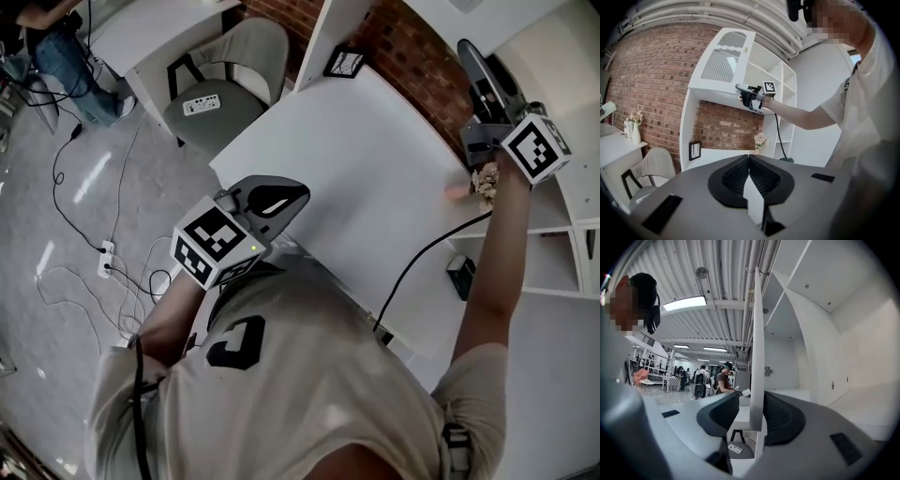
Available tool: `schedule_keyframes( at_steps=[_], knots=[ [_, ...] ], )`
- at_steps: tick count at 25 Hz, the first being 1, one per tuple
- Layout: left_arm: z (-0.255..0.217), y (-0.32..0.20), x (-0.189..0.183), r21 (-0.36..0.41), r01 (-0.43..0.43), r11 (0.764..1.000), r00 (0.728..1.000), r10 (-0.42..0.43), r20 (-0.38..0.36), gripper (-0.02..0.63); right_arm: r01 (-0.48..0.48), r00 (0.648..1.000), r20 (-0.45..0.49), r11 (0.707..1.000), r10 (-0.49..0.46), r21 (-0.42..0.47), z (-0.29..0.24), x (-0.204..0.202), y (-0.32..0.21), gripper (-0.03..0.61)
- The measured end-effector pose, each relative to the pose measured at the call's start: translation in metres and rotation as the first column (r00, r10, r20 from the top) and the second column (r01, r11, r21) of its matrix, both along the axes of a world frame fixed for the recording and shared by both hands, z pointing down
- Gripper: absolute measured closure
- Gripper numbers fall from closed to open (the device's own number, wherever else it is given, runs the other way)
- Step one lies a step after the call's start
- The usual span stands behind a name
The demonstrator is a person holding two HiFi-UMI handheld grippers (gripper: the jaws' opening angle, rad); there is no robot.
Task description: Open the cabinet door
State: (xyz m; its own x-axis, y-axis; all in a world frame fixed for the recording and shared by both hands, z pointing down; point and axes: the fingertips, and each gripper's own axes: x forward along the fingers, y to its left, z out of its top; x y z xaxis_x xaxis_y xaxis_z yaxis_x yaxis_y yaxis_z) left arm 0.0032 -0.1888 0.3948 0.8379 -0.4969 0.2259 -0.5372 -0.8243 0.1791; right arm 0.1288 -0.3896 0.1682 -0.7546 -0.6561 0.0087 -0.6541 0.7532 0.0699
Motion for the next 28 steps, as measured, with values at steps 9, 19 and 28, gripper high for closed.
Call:
schedule_keyframes(
  at_steps=[9,19,28],
  knots=[
    [0.019,-0.005,-0.017,-0.011,0.041,0.999,0.999,-0.041,0.013,0.597,-0.091,0.995,0.044,0.996,0.09,0.011,0.016,0.008,-0.007,0.472],
    [0.02,-0.005,-0.005,-0.012,0.019,1.0,1.0,-0.019,0.008,0.597,-0.068,0.994,0.078,0.997,0.07,-0.021,0.021,0.001,-0.002,0.491],
    [0.018,-0.001,0.012,-0.007,0.026,1.0,0.999,-0.026,0.019,0.597,0.012,0.994,0.107,0.999,-0.008,-0.035,0.024,-0.006,0.008,0.477]
  ],
)
